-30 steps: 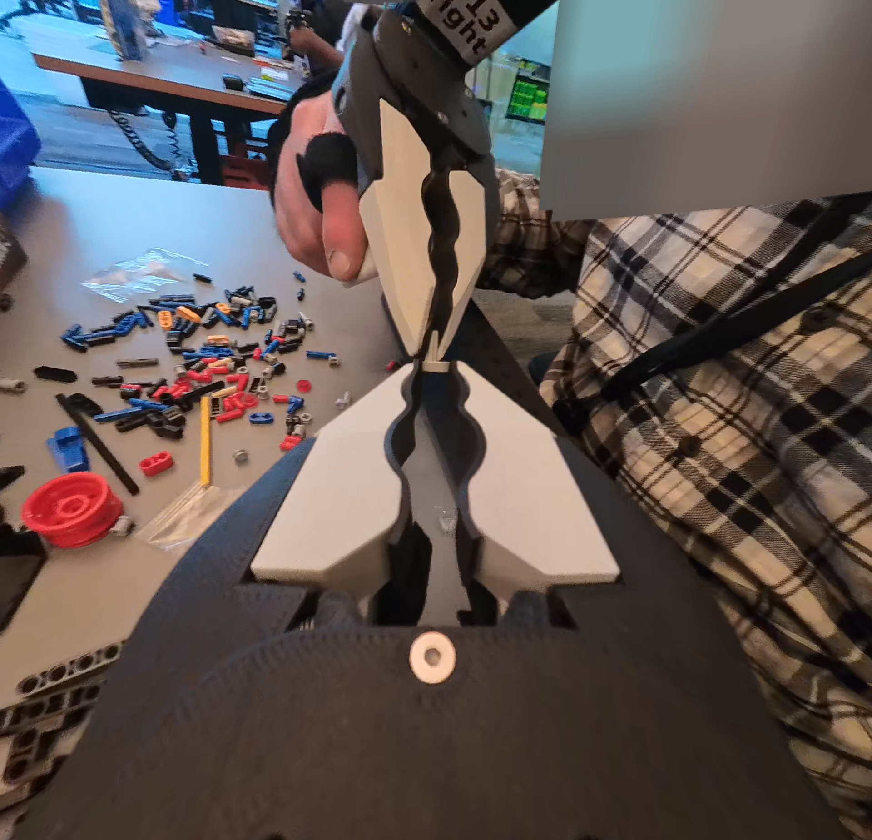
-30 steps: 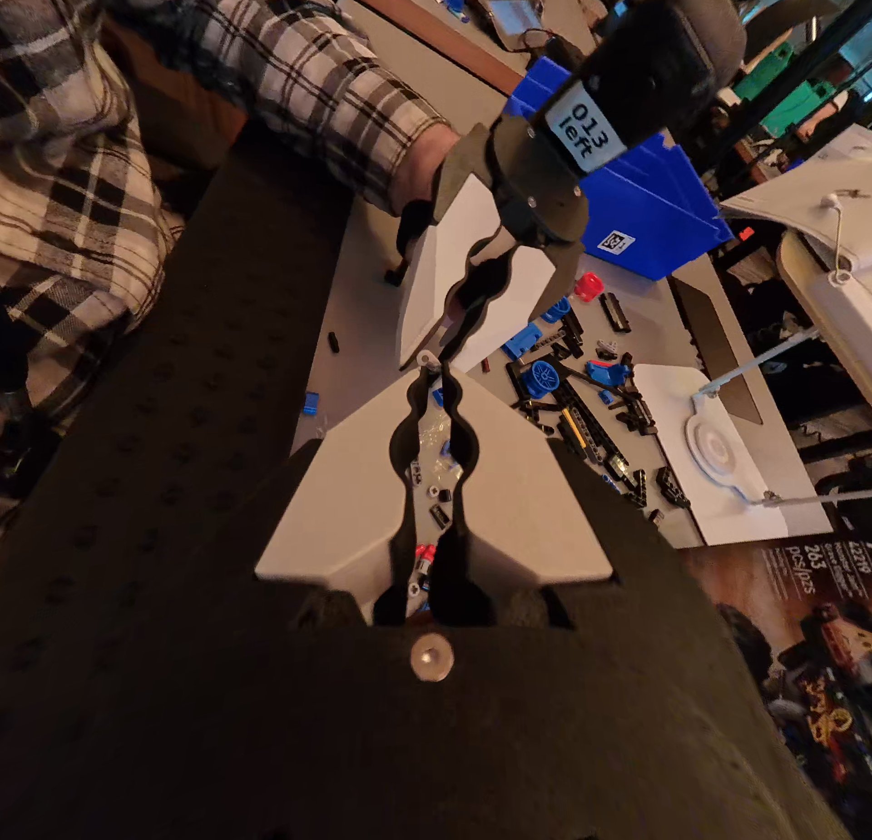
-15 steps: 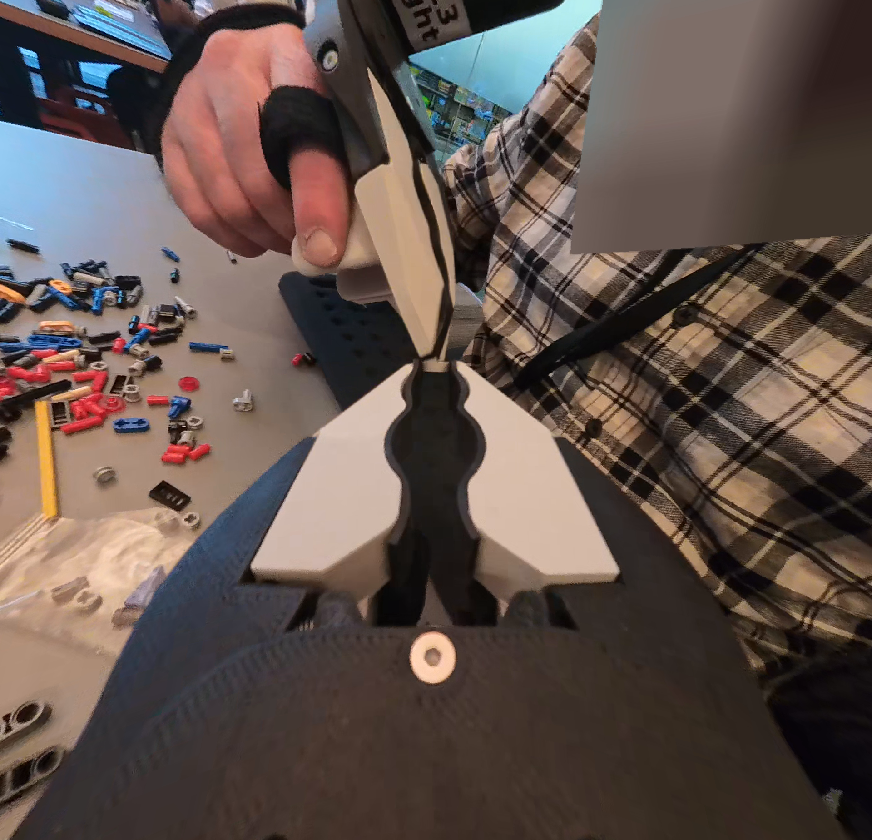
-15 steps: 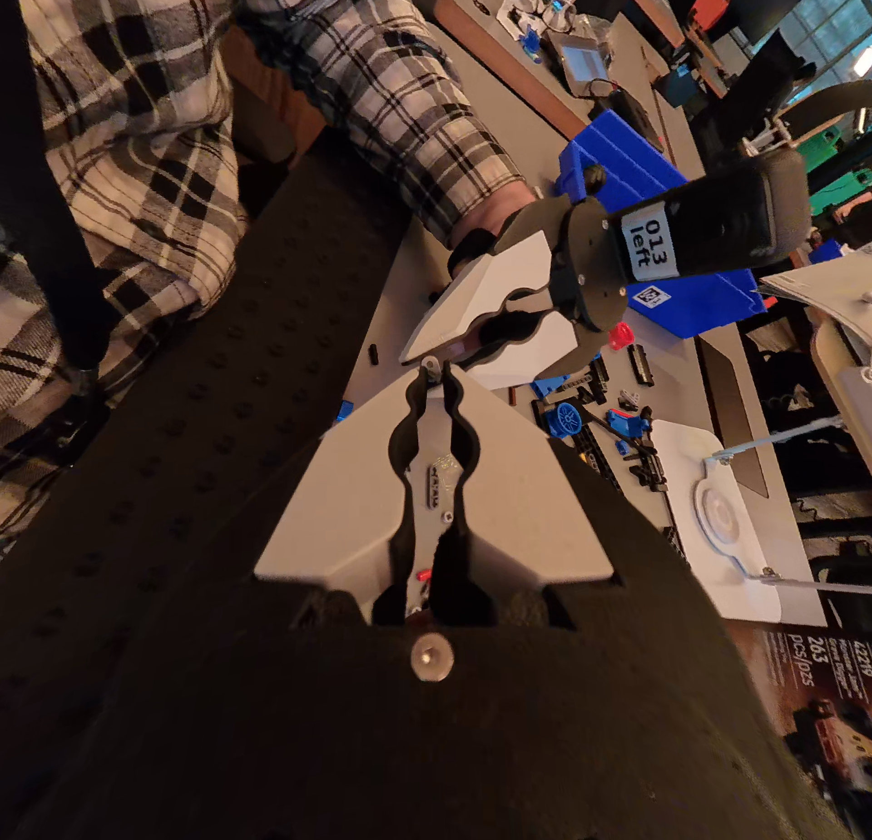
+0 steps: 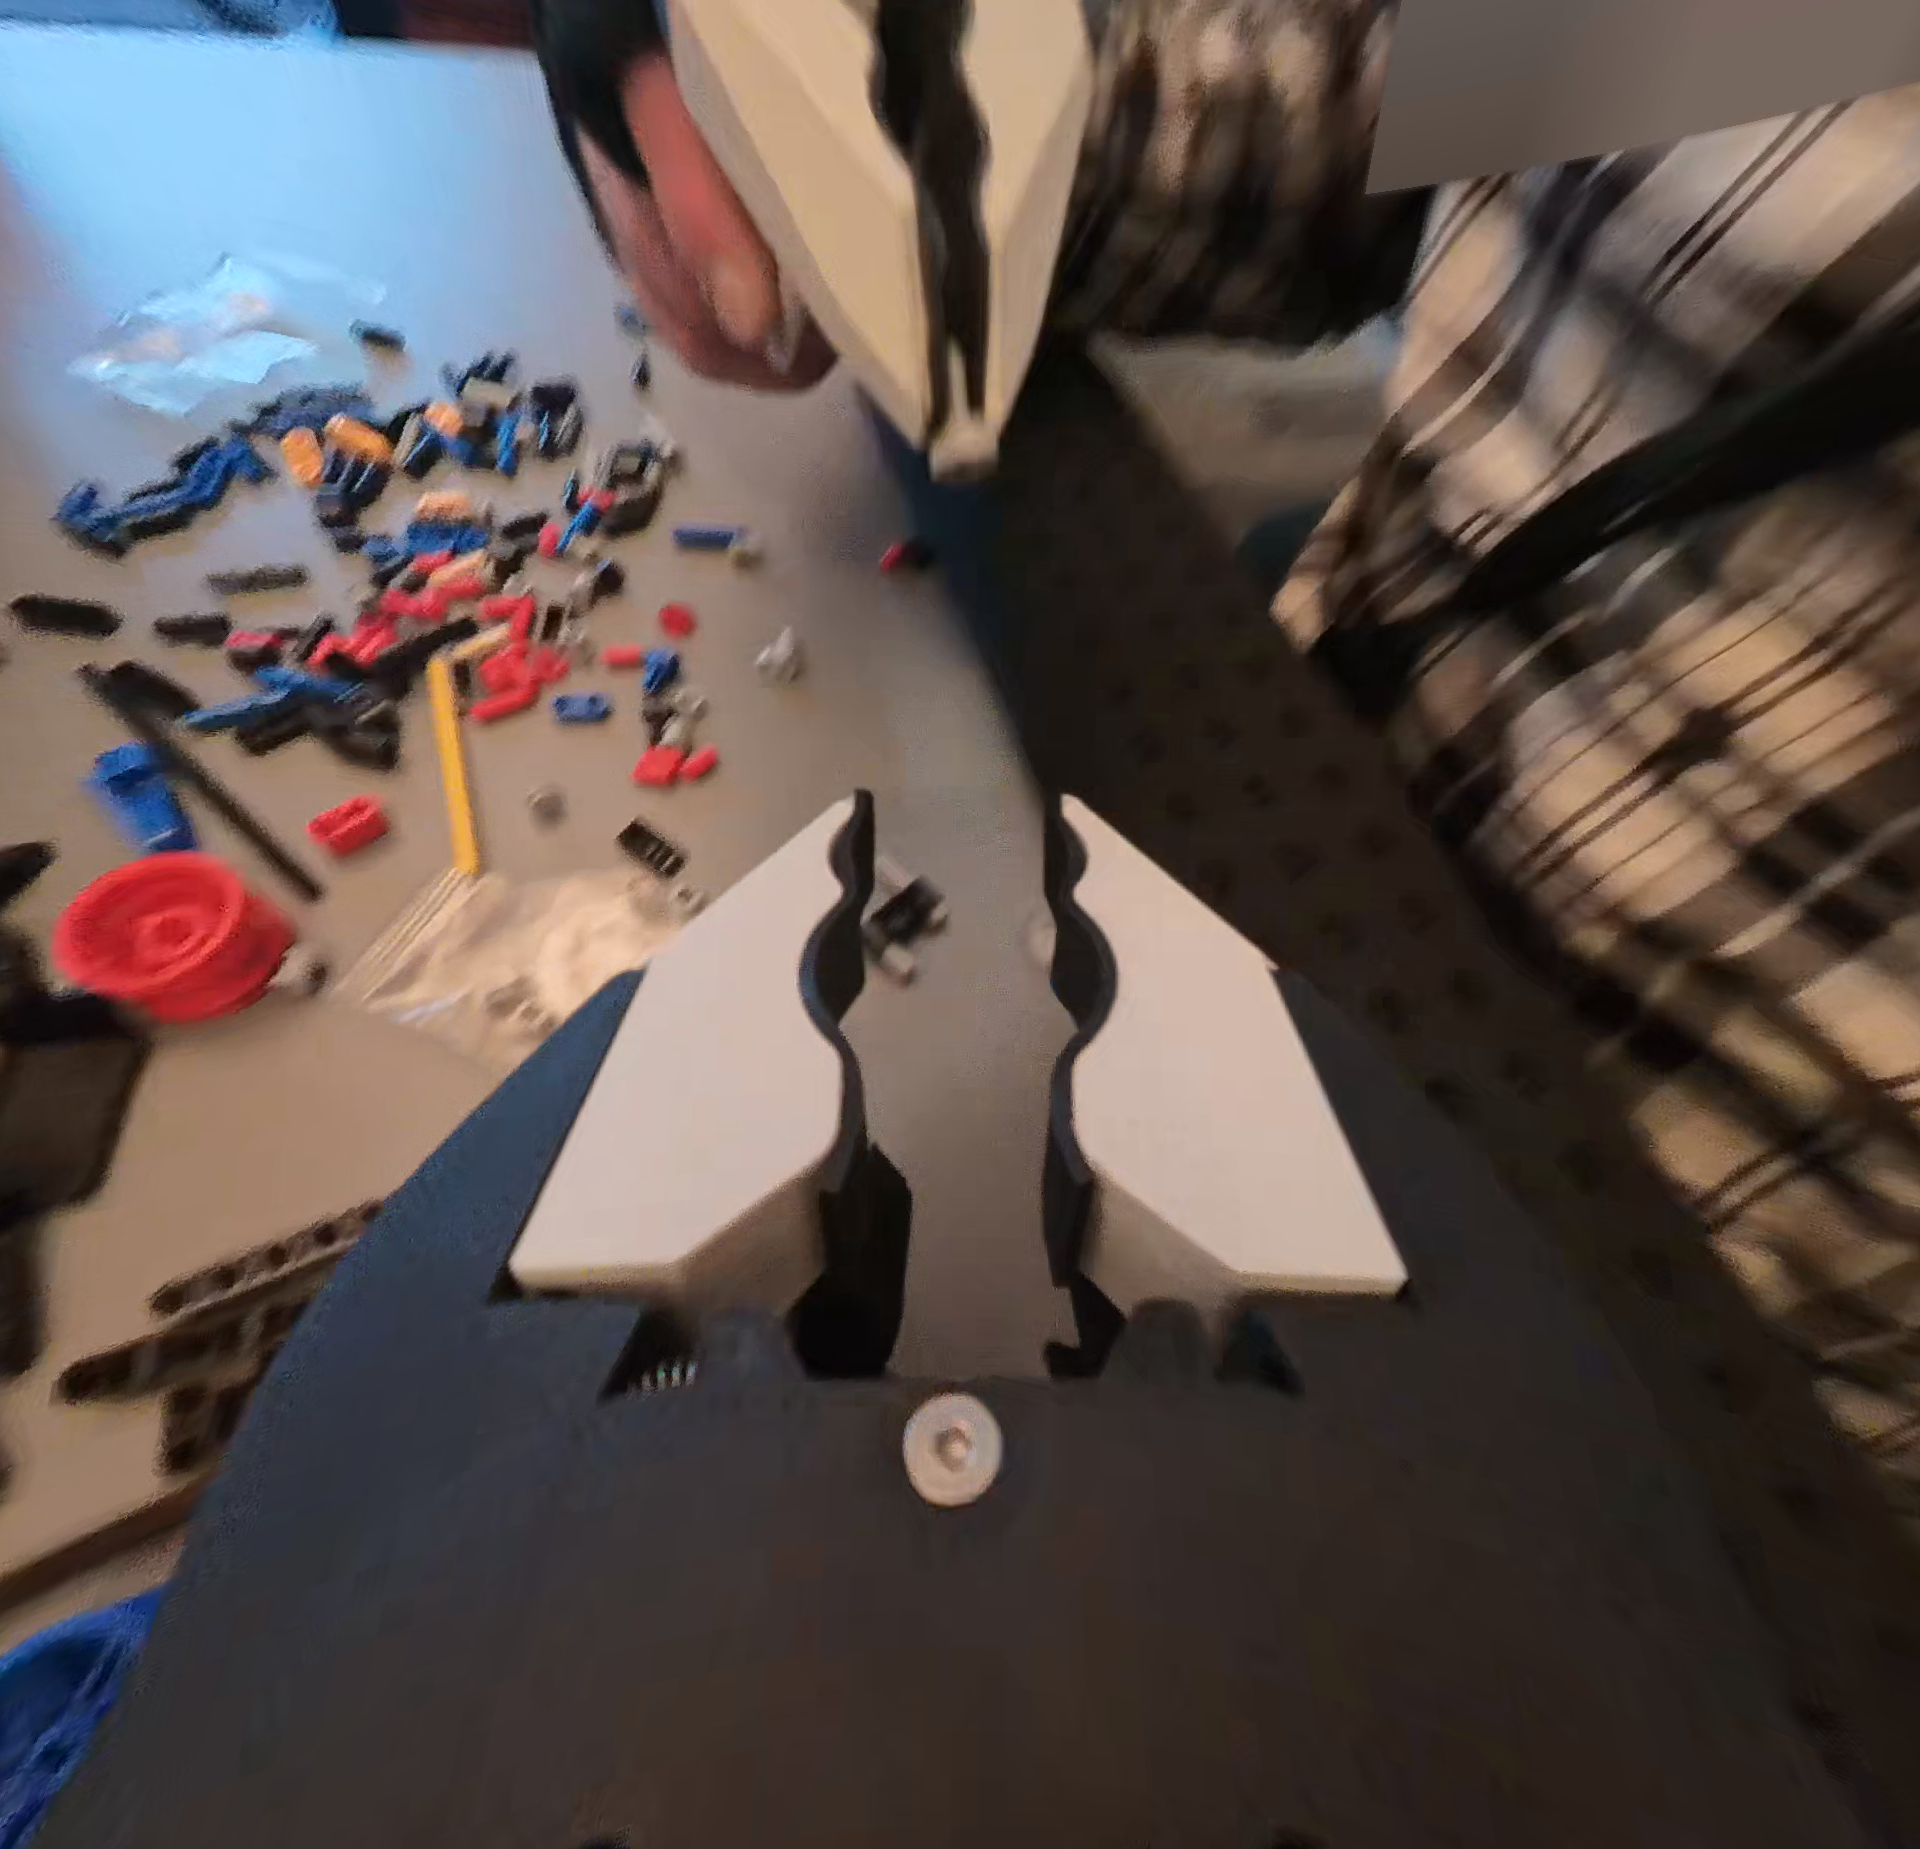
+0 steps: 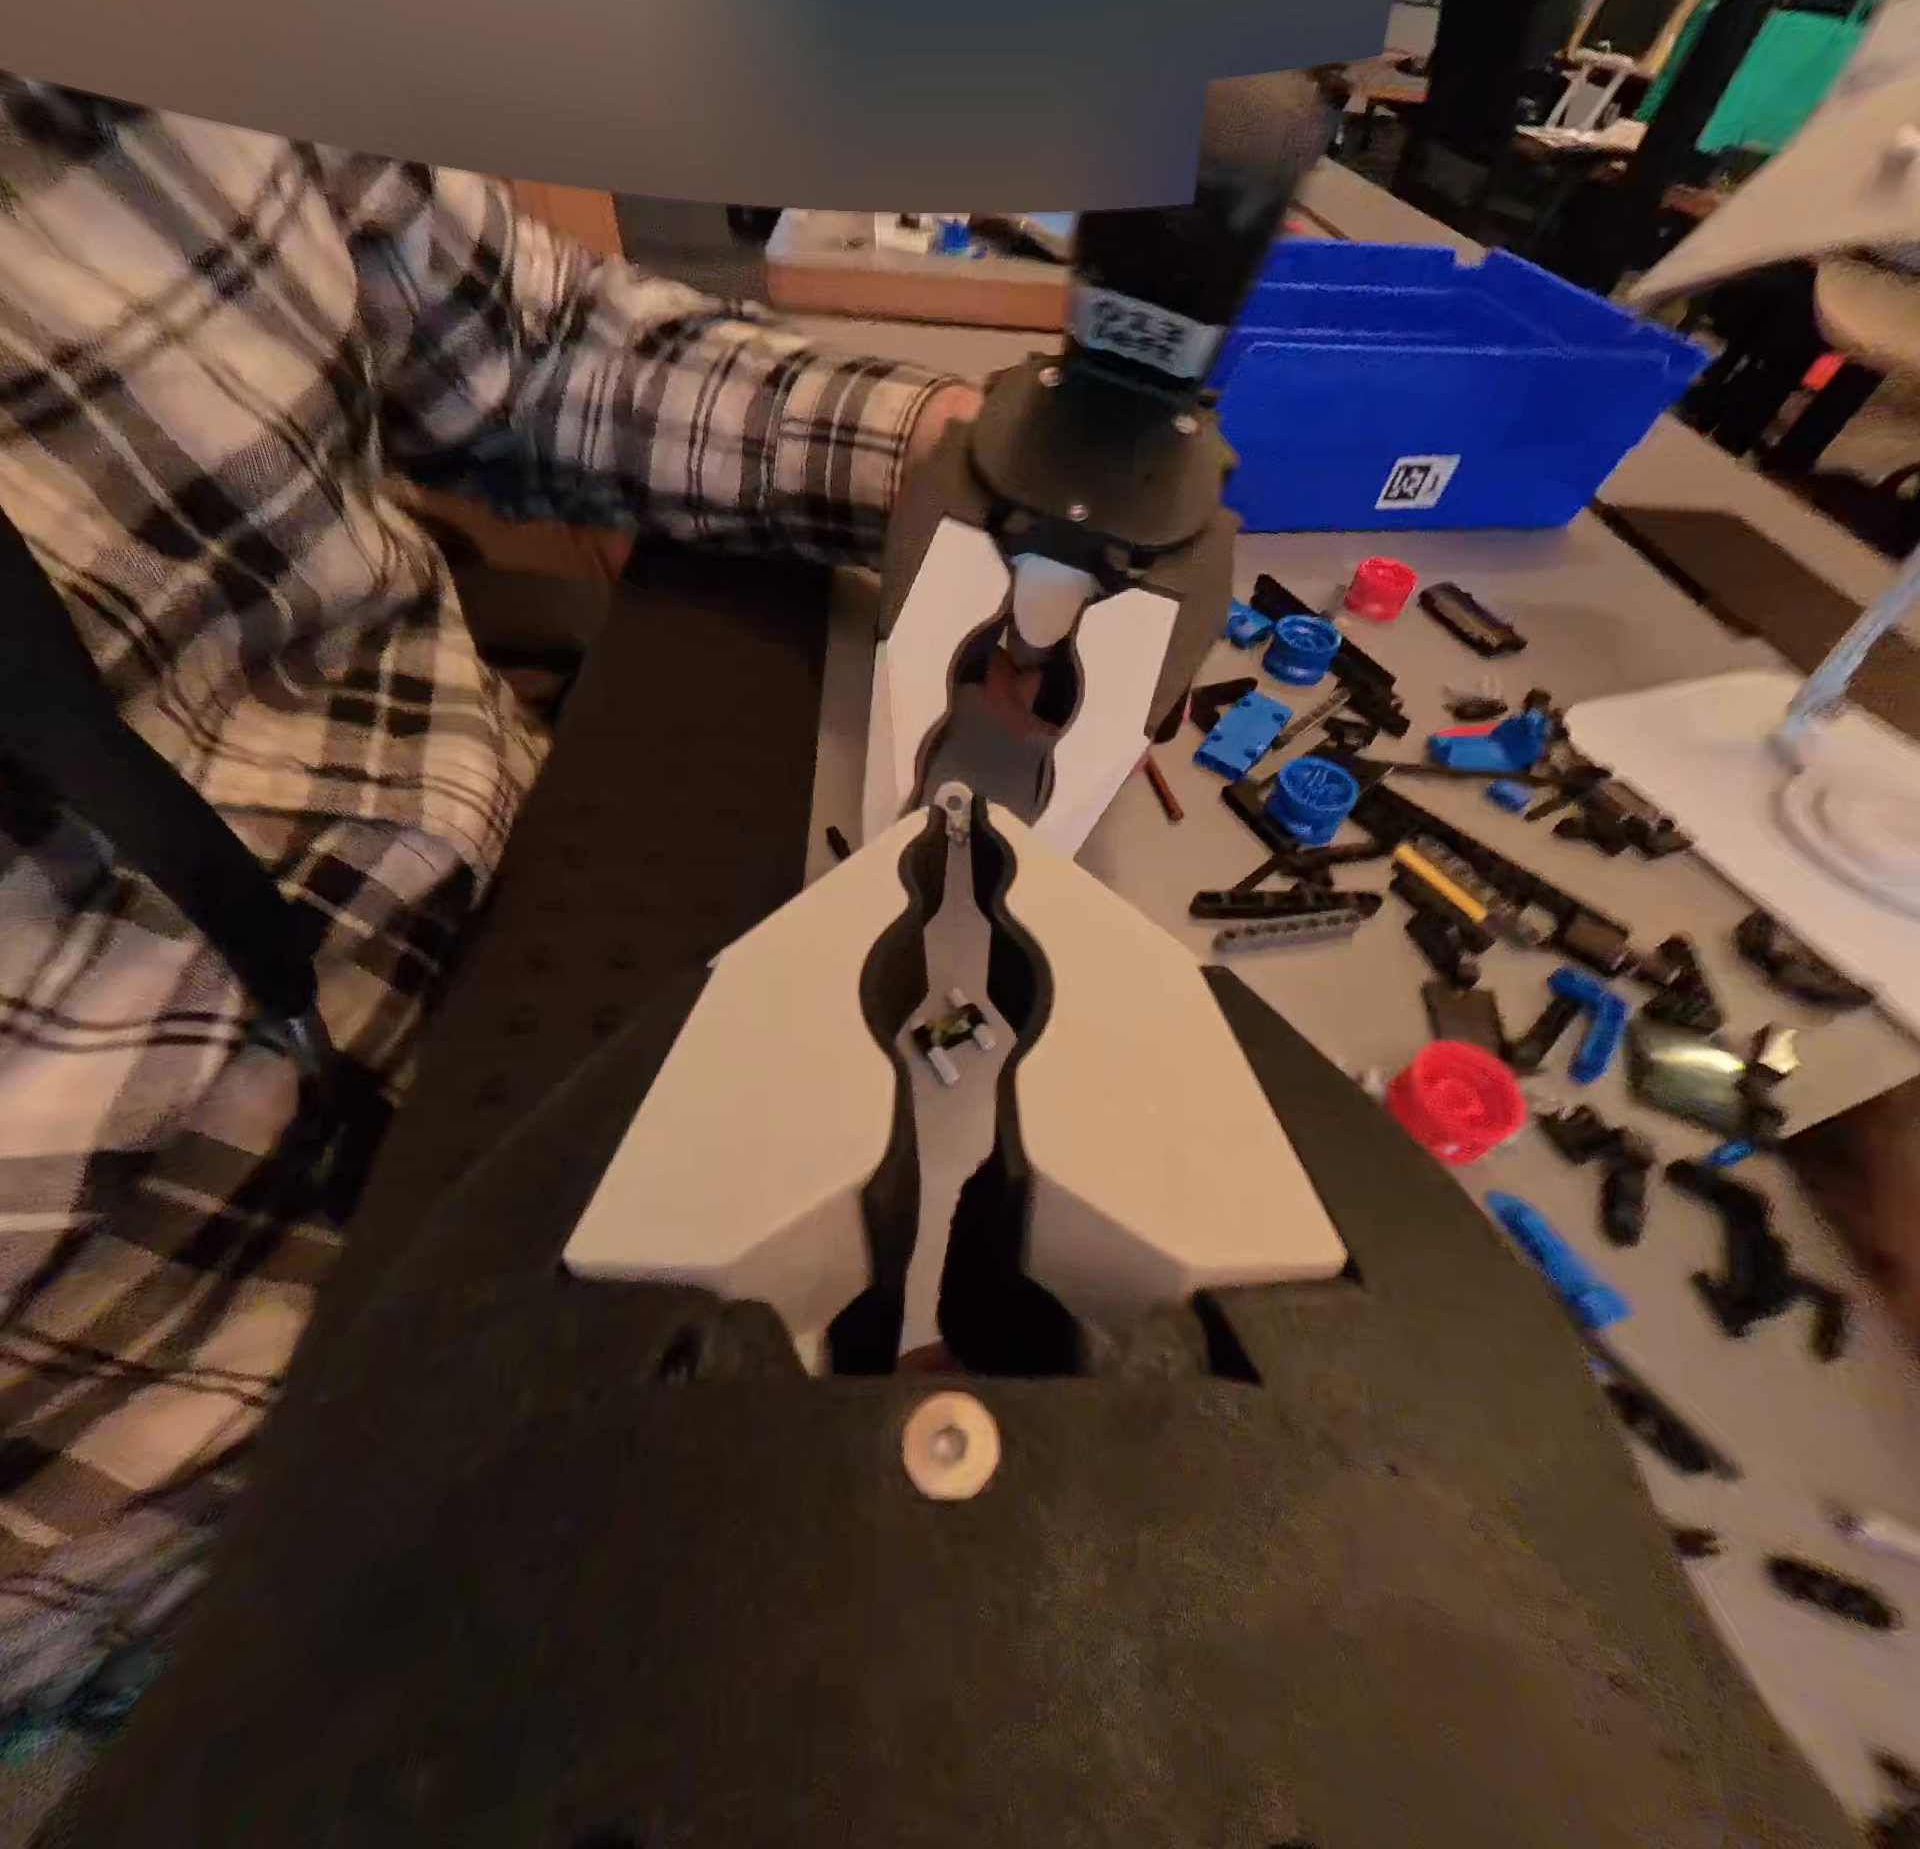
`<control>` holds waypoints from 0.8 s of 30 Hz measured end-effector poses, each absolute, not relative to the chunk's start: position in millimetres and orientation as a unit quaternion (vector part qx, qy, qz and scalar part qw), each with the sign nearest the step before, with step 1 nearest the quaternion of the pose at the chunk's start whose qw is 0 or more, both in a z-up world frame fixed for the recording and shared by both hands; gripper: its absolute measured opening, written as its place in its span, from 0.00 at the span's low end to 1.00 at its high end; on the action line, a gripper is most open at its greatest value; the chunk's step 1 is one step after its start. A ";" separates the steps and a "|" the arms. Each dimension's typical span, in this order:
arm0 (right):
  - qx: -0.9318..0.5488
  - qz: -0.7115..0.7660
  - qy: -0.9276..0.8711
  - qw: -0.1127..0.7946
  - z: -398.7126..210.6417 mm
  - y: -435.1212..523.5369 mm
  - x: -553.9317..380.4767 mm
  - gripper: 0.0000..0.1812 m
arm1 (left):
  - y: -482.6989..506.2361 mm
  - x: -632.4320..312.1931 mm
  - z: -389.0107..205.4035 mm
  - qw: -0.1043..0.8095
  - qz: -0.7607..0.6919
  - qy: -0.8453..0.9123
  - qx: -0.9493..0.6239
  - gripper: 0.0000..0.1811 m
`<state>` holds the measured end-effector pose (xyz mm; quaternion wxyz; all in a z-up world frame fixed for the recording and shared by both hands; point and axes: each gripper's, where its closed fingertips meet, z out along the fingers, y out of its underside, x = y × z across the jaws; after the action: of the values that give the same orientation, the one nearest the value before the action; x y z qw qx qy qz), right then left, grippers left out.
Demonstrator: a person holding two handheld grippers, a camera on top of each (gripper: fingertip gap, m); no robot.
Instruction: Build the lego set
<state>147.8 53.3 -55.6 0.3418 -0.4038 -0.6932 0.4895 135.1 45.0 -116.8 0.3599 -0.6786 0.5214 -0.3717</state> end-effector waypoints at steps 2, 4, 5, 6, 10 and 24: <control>-0.436 0.522 -0.658 0.324 -58.5 61.8 152.7 0.02 | 51.7 128.9 -131.5 0.361 -0.307 0.549 -0.688 0.17; -0.453 0.552 -0.626 0.314 -58.6 67.4 157.3 0.02 | 58.4 122.5 -144.6 0.354 -0.246 0.575 -0.695 0.17; -0.454 0.573 -0.608 0.310 -55.5 68.4 159.6 0.02 | 60.8 120.9 -150.9 0.349 -0.221 0.587 -0.696 0.16; -0.452 0.591 -0.592 0.309 -51.9 69.2 161.8 0.02 | 61.7 121.3 -156.3 0.344 -0.205 0.598 -0.694 0.16; -0.429 0.682 -0.511 0.298 -26.8 75.7 173.5 0.01 | 59.9 126.8 -170.7 0.328 -0.171 0.633 -0.680 0.16; -0.355 0.783 -0.414 0.299 10.9 93.1 204.7 0.02 | 54.7 143.2 -174.2 0.301 -0.199 0.581 -0.730 0.09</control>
<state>204.7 93.1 10.9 0.2992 -0.3552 -0.4138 0.7830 143.2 54.7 -174.2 0.3006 -0.7300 0.5808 -0.1985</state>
